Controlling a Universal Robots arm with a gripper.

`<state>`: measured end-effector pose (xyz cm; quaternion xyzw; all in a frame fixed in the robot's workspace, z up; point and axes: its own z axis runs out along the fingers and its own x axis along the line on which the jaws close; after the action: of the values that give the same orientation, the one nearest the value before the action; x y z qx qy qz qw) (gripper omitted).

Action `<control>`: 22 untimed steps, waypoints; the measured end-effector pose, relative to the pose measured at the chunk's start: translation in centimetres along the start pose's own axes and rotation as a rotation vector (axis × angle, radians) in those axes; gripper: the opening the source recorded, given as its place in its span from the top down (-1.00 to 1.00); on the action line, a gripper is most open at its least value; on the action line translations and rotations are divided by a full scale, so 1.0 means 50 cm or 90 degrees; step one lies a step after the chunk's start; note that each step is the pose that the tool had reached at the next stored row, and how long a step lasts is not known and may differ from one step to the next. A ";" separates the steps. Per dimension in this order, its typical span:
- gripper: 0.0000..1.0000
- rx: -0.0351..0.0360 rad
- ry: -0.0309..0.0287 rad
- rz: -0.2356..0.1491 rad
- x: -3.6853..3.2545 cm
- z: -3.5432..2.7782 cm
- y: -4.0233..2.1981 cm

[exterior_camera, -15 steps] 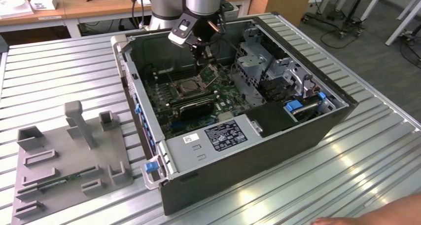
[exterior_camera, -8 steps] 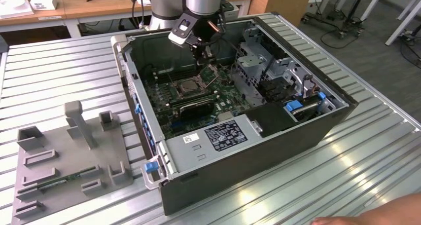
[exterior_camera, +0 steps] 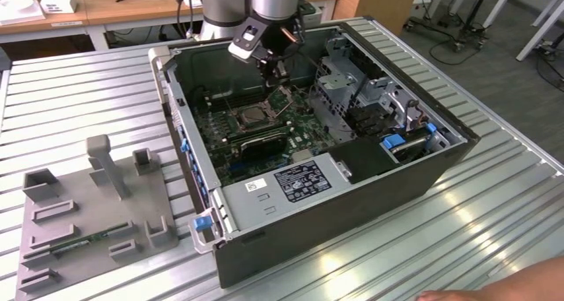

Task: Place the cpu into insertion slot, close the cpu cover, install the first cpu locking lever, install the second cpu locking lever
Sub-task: 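Close the cpu cover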

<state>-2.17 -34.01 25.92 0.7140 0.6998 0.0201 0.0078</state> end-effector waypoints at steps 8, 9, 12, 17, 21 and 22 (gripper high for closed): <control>0.79 0.0000 0.0000 0.000 0.001 0.001 0.032; 0.79 0.0000 0.0000 0.000 0.001 0.001 0.037; 0.79 0.0000 -0.0001 0.000 0.001 0.002 0.050; 0.79 0.0000 -0.0001 0.000 0.002 0.003 0.069; 0.79 0.0000 0.0001 0.000 0.002 0.004 0.087; 0.79 0.0000 0.0001 0.000 0.002 0.005 0.092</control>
<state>2.44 -33.99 25.88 0.7141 0.6997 0.0202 0.0078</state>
